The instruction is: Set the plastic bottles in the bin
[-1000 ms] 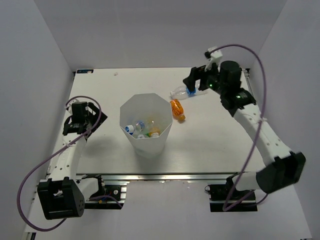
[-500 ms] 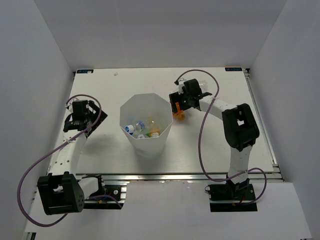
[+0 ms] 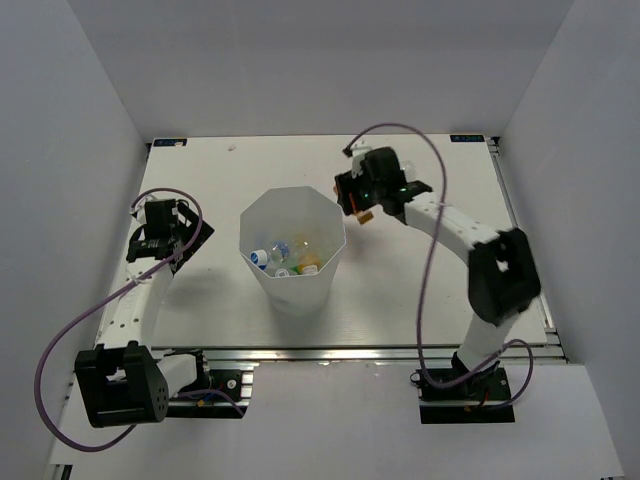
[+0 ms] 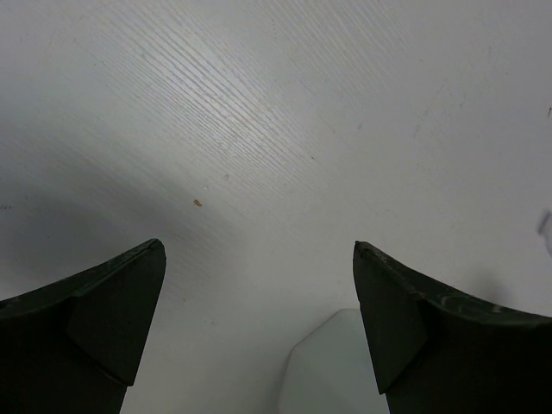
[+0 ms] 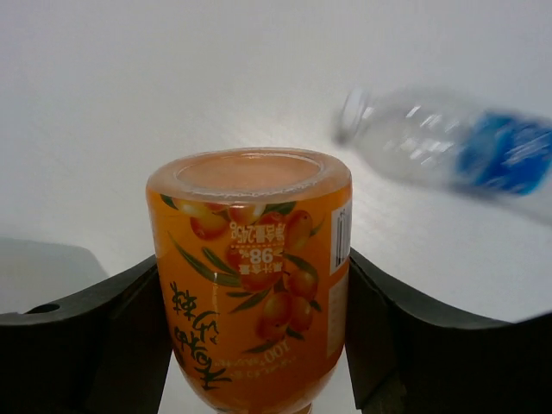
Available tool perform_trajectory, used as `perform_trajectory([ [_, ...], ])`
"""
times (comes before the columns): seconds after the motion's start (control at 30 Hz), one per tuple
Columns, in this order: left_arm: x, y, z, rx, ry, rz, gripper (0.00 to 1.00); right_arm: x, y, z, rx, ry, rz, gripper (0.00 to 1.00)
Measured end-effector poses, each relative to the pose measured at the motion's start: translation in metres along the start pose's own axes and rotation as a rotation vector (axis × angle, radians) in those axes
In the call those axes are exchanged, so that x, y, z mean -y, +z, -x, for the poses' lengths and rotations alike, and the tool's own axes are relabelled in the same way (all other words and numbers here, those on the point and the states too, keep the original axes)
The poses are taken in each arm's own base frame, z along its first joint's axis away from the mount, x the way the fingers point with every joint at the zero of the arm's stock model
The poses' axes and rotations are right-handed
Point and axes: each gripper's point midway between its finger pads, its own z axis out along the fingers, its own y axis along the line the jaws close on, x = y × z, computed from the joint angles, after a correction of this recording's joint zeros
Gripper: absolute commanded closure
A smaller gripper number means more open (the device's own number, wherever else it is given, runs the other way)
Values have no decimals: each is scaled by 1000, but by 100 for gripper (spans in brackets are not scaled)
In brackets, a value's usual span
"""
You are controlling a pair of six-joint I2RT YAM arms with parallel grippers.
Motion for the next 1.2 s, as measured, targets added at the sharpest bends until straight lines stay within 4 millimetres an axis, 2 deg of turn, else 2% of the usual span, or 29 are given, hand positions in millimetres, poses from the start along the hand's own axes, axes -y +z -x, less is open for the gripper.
perform_trajectory([
  [0.03, 0, 0, 0, 1, 0, -1, 2, 1, -23, 27, 76, -20, -16, 70],
  [0.13, 1, -1, 1, 4, 3, -5, 2, -7, -113, 119, 357, -87, -24, 71],
  [0.17, 1, -2, 1, 6, 3, -6, 2, -15, -147, 149, 462, -117, -4, 71],
  [0.23, 2, -4, 3, 12, 3, -12, 2, -39, -206, 192, 630, -187, 65, 71],
  [0.3, 2, -6, 4, 20, 4, -18, 2, -77, -251, 213, 743, -280, 175, 68],
  [0.37, 4, -9, 6, 30, 4, -26, 2, -121, -271, 212, 781, -373, 315, 65],
  [0.4, 4, -10, 7, 34, 6, -29, 2, -140, -274, 208, 778, -408, 375, 65],
  [0.43, 4, -11, 7, 36, 8, -30, 2, -159, -272, 200, 757, -439, 439, 54],
  [0.5, 3, -12, 8, 39, 10, -30, 2, -187, -256, 180, 684, -480, 545, 24],
  [0.53, 3, -13, 8, 40, 12, -31, 2, -193, -245, 170, 639, -486, 577, 11],
  [0.63, 4, -13, 8, 39, 17, -33, 2, -198, -203, 140, 490, -474, 629, 11],
  [0.7, 5, -14, 9, 41, 19, -38, 2, -196, -186, 126, 418, -458, 637, 11],
  [0.77, 7, -15, 11, 46, 22, -42, 2, -193, -180, 123, 382, -454, 638, 11],
  [0.83, 7, -15, 12, 49, 22, -44, 2, -189, -185, 135, 401, -464, 632, 11],
  [0.9, 9, -16, 14, 53, 23, -47, 2, -180, -198, 157, 457, -470, 618, 11],
  [1.0, 10, -17, 17, 60, 24, -49, 2, -141, -216, 193, 548, -456, 532, 11],
  [1.1, 10, -17, 17, 61, 24, -45, 2, -84, -220, 216, 588, -410, 408, 11],
  [1.2, 9, -15, 17, 60, 24, -35, 2, -25, -205, 224, 571, -351, 291, 11],
])
